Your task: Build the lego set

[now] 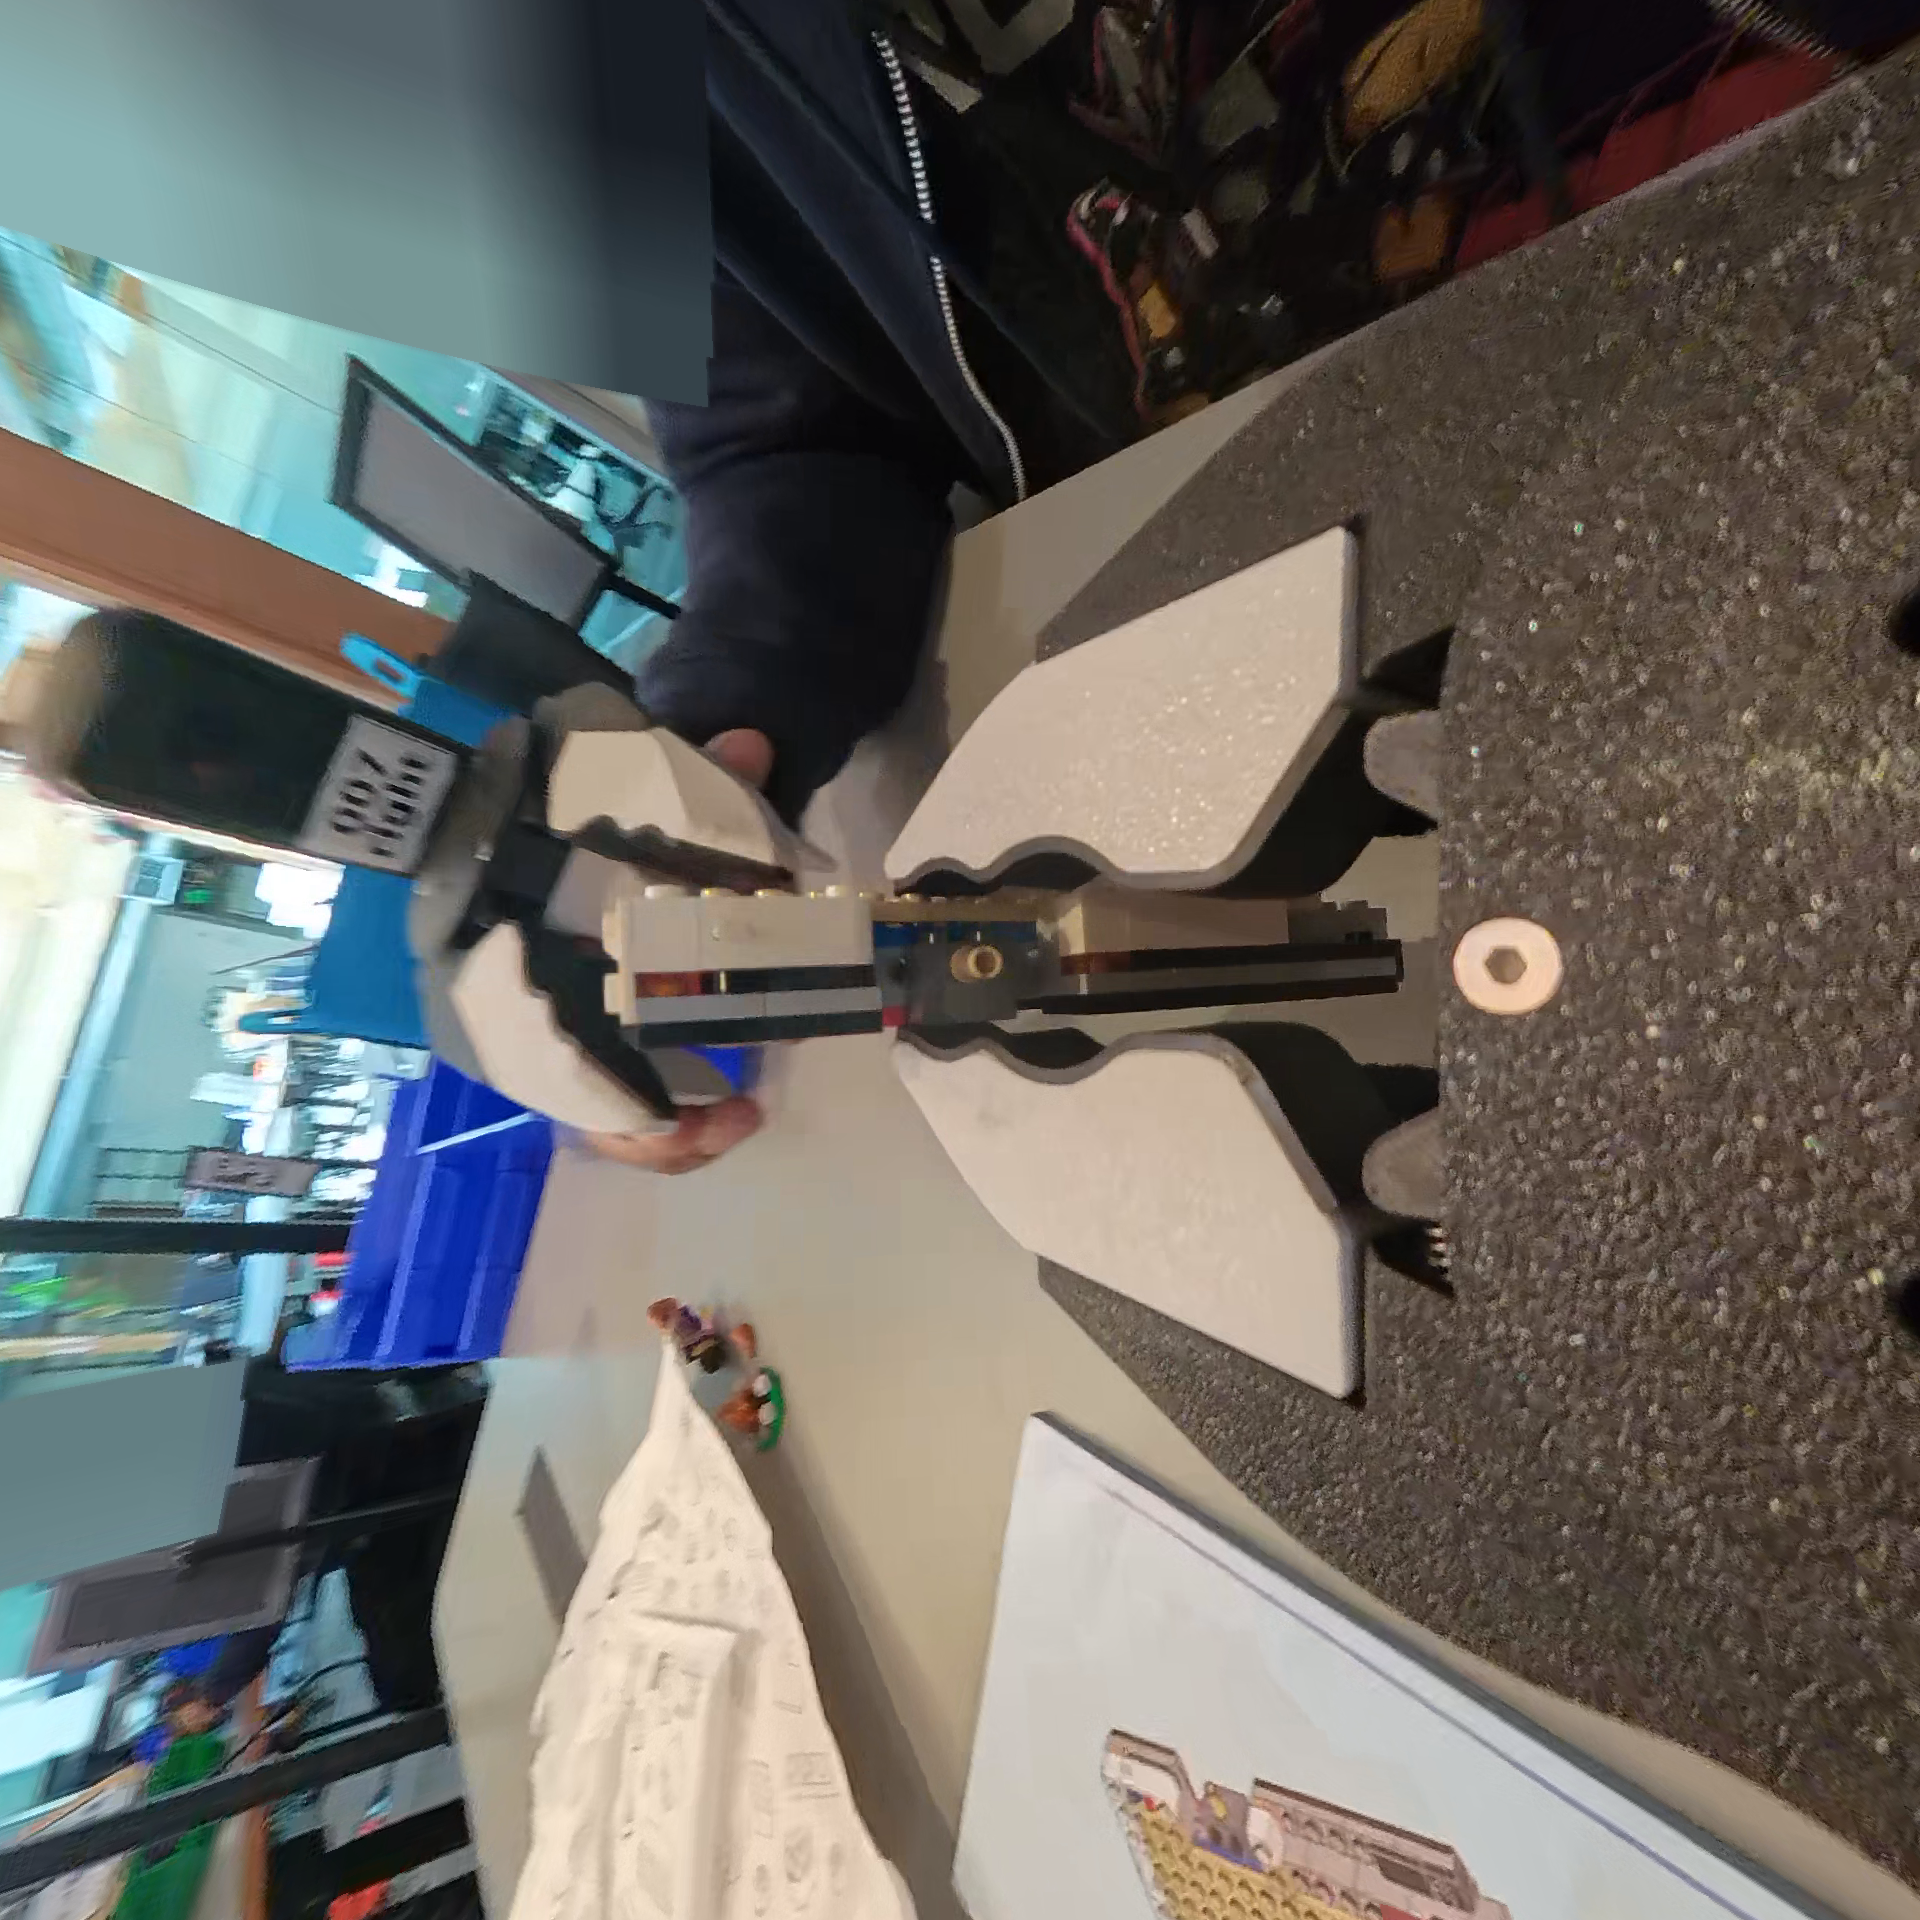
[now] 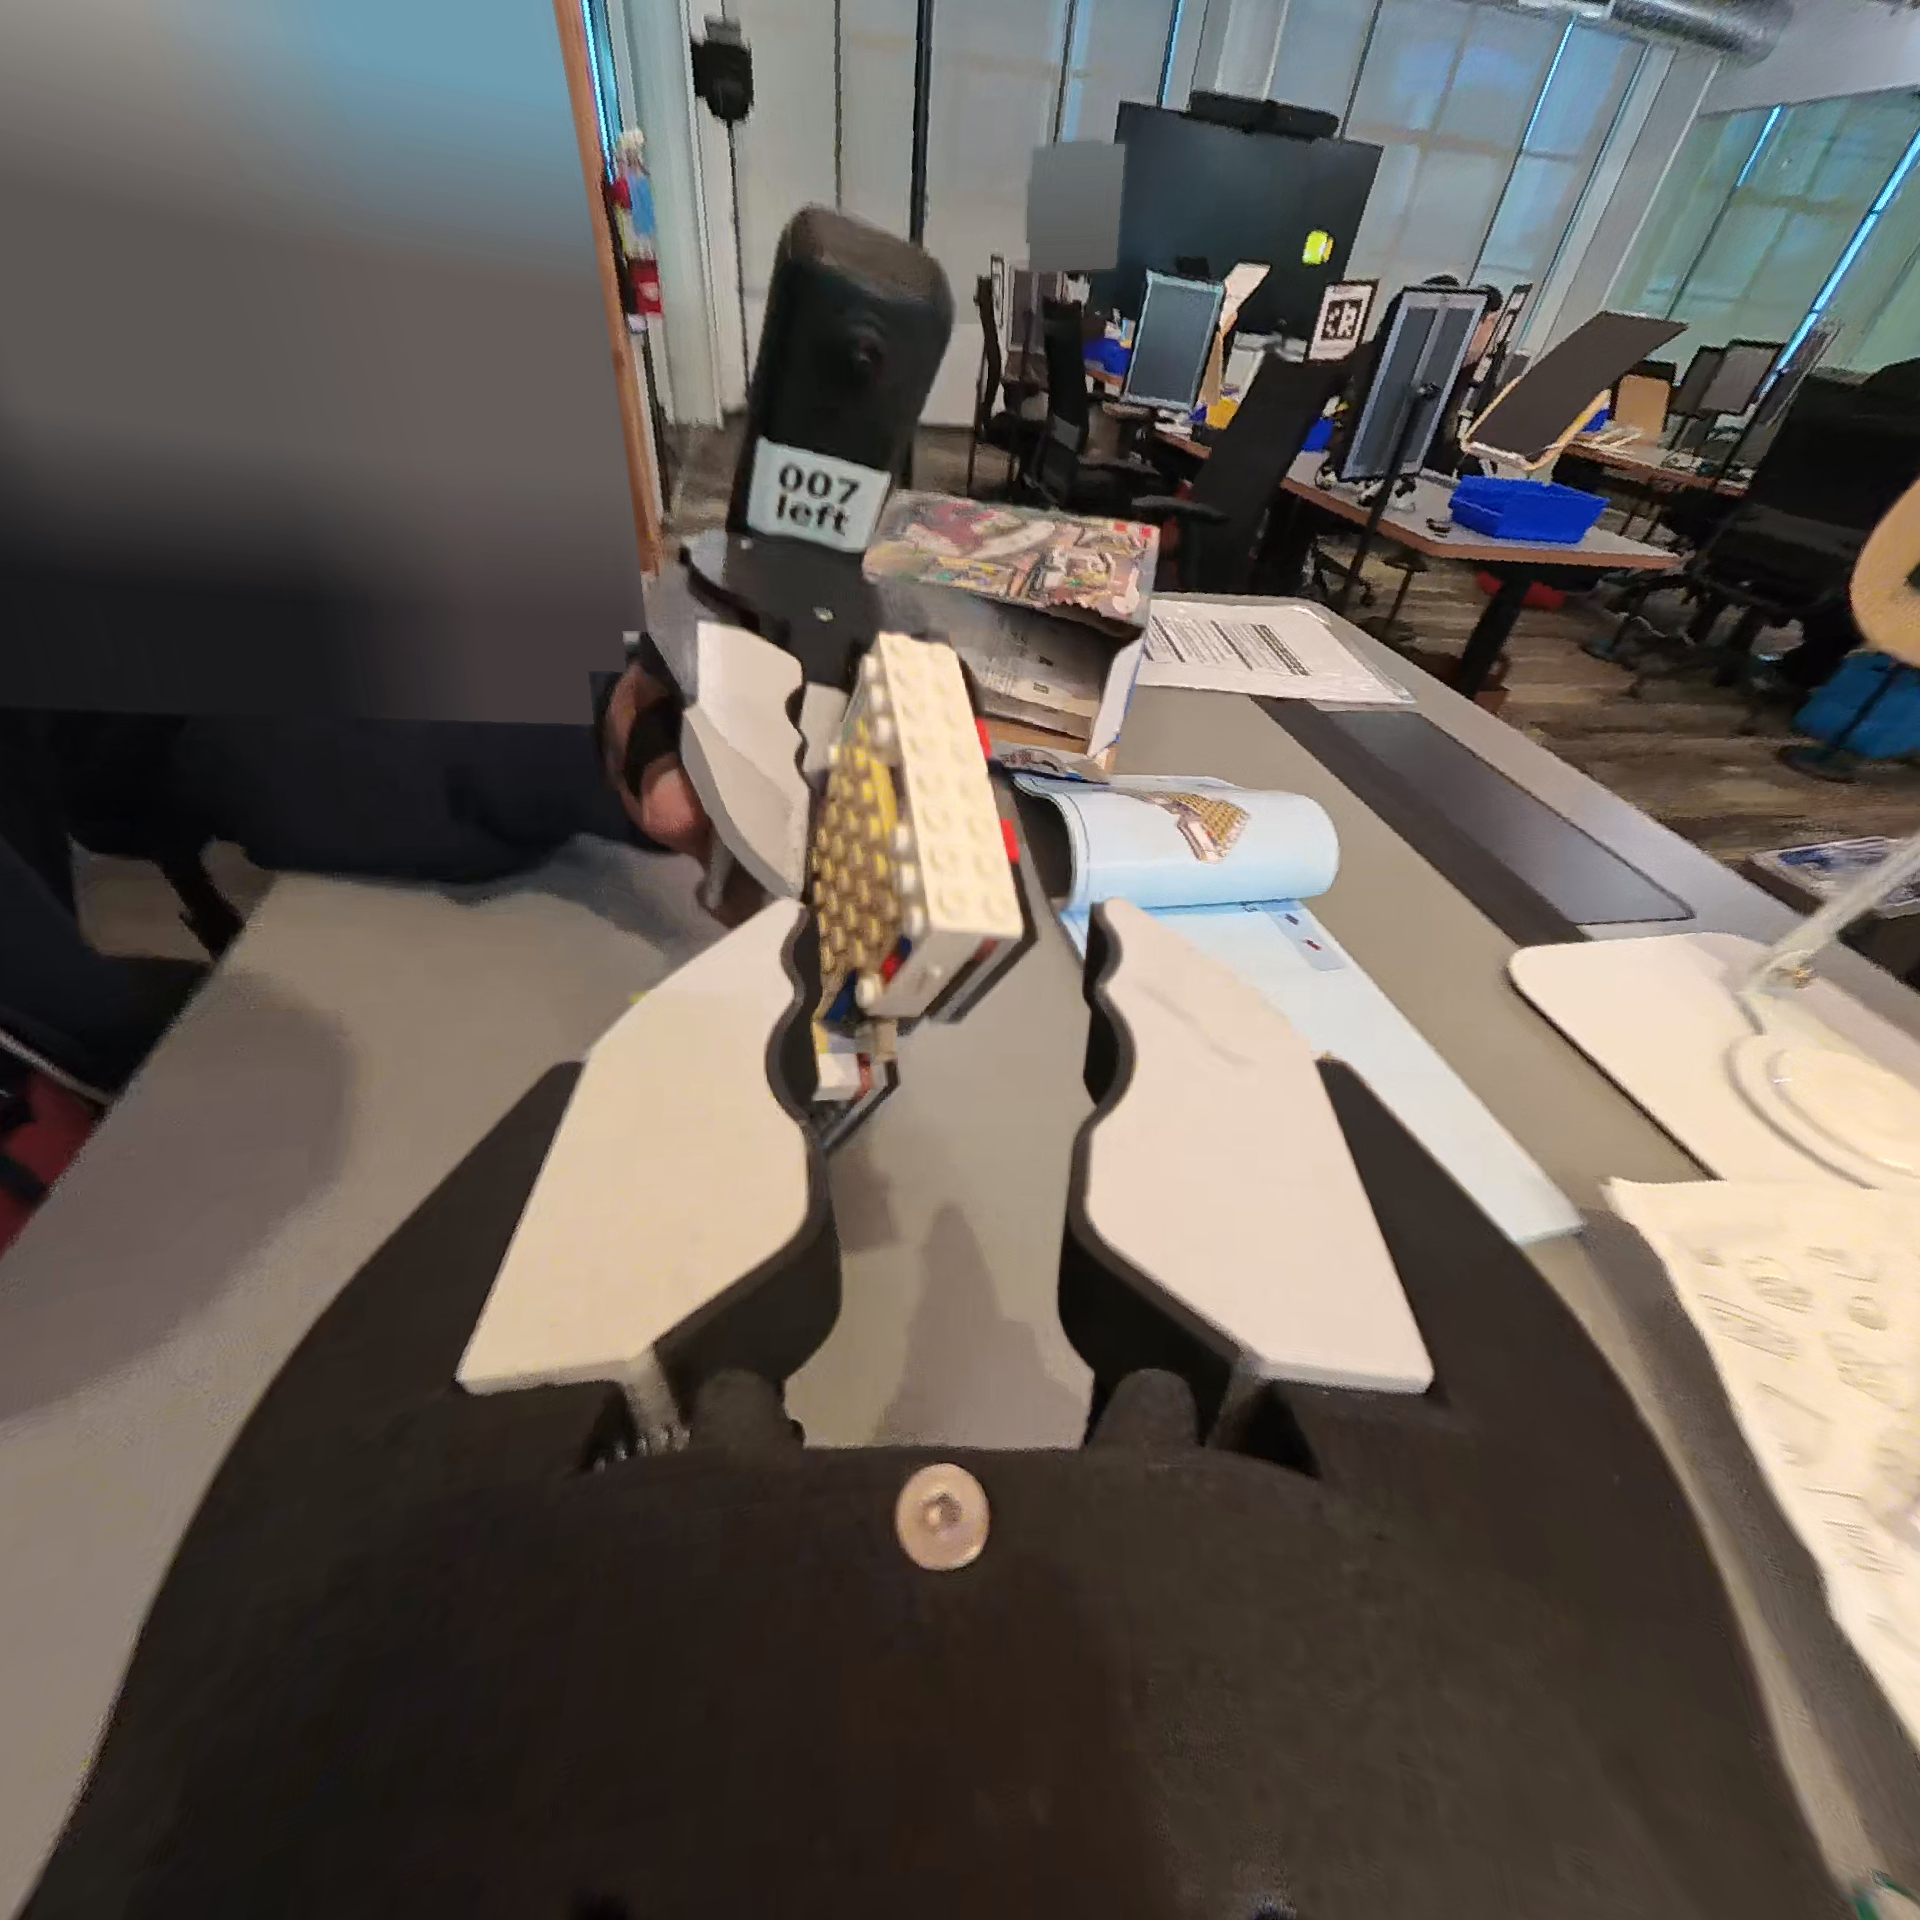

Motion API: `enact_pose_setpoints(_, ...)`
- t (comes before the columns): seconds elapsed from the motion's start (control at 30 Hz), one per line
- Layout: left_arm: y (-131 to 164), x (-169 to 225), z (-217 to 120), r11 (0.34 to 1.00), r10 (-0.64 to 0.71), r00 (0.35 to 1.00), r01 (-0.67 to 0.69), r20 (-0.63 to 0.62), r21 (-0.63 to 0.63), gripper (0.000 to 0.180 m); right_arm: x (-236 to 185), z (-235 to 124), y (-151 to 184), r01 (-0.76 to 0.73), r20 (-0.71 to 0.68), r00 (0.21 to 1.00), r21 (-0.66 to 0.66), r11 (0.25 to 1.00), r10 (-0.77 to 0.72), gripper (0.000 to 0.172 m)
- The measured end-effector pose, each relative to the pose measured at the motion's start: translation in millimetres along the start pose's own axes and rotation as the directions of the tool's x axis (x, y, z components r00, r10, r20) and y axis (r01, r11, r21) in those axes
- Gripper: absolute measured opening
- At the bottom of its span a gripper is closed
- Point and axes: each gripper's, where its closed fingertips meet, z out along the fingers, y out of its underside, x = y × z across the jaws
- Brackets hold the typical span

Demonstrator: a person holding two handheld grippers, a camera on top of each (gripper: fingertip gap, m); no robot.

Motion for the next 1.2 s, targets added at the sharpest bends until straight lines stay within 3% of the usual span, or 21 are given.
enact_pose_setpoints(0.17,16.3,7.0,1.7,0.985,-0.001,1.000,-0.002,-0.018,-0.173,0.022,-10.5,-1.1,0.9,0.162,0.015,0.987,-0.132,0.978,-0.161,0.048)
enact_pose_setpoints(0.37,30.8,19.0,4.8,0.937,0.098,0.994,-0.105,-0.039,-0.333,0.022,-32.5,10.0,12.2,0.188,0.165,0.975,-0.255,0.949,-0.149,0.044)
enact_pose_setpoints(0.47,32.6,24.0,4.6,0.917,0.133,0.990,-0.142,-0.052,-0.373,0.022,-41.1,11.3,24.9,0.220,0.231,0.962,-0.342,0.914,-0.145,0.039)
enact_pose_setpoints(0.6,32.7,23.2,3.4,0.901,0.166,0.985,-0.169,-0.040,-0.399,0.023,-45.3,12.6,26.2,0.203,0.251,0.961,-0.359,0.911,-0.115,0.029)
enact_pose_setpoints(0.8,21.6,16.3,2.1,0.929,0.153,0.988,-0.137,0.020,-0.344,0.025,-37.4,9.3,19.9,0.103,0.186,0.982,-0.312,0.945,-0.045,0.027)
enact_pose_setpoints(0.93,-2.4,0.9,-11.3,0.972,0.142,0.975,-0.105,0.173,-0.209,0.041,-21.7,0.1,16.2,0.039,0.072,0.997,-0.249,0.968,-0.021,0.026)
enact_pose_setpoints(1.07,-20.9,-1.1,-29.1,0.996,-0.077,0.968,0.064,0.238,0.060,0.043,-6.2,-15.4,12.2,-0.048,-0.025,0.999,-0.157,0.986,0.045,0.024)
enact_pose_setpoints(1.2,6.8,12.7,-18.0,0.958,-0.279,0.943,0.262,0.180,0.112,0.042,1.2,-23.0,11.3,-0.086,-0.058,0.995,-0.132,0.987,0.079,0.025)
